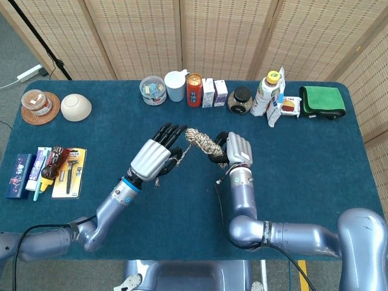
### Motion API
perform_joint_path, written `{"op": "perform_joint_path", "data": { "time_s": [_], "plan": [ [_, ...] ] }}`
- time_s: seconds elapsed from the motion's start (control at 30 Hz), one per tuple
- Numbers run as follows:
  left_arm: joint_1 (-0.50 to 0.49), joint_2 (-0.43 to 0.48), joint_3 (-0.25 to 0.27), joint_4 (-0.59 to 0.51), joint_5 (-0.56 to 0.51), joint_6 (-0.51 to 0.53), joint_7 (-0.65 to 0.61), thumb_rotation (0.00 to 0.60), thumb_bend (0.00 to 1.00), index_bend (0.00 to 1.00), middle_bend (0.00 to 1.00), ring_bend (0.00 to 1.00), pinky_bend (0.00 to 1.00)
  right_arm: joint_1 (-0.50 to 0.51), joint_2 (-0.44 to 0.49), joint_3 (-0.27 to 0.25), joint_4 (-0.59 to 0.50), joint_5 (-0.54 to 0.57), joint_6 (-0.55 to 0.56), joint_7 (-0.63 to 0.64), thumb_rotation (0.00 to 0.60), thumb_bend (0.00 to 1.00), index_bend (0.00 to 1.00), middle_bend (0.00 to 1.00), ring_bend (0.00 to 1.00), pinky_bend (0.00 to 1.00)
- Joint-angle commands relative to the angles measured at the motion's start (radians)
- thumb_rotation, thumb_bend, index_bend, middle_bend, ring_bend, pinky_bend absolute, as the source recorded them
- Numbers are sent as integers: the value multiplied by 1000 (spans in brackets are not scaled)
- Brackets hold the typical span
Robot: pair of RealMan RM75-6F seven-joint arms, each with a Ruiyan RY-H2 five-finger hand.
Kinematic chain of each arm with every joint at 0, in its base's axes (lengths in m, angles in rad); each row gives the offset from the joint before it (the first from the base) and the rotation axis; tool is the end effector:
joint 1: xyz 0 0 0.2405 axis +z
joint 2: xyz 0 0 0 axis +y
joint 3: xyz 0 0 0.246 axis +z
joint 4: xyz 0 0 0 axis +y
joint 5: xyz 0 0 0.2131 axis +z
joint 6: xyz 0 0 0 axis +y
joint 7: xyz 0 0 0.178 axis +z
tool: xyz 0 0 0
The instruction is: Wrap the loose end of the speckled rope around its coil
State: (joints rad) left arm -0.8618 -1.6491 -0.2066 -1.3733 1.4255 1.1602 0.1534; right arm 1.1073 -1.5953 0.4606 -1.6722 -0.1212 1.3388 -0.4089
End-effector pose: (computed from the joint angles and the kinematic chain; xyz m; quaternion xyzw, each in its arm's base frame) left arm -0.0363 0.3714 -0.0192 -0.7277 -0.2531 -0.5354 0.3459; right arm -0.0482 -0.4069 -0.0017 0.4771 -0.6356 0.4030 0.4539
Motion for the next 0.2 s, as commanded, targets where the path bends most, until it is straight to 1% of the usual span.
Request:
{"op": "perform_joint_path", "data": {
  "time_s": [0.03, 0.2],
  "plan": [
    [11, 17, -19, -46, -29, -1, 6, 600, 454, 627, 0, 0, 0, -8, 0, -3, -7, -17, 9, -39, 600, 543, 687, 684, 618, 923],
    [15, 43, -42, -109, -41, 9, 29, 600, 455, 627, 0, 0, 0, -20, -8, -2, -7, -38, 22, -74, 600, 543, 687, 684, 618, 923]
  ]
}}
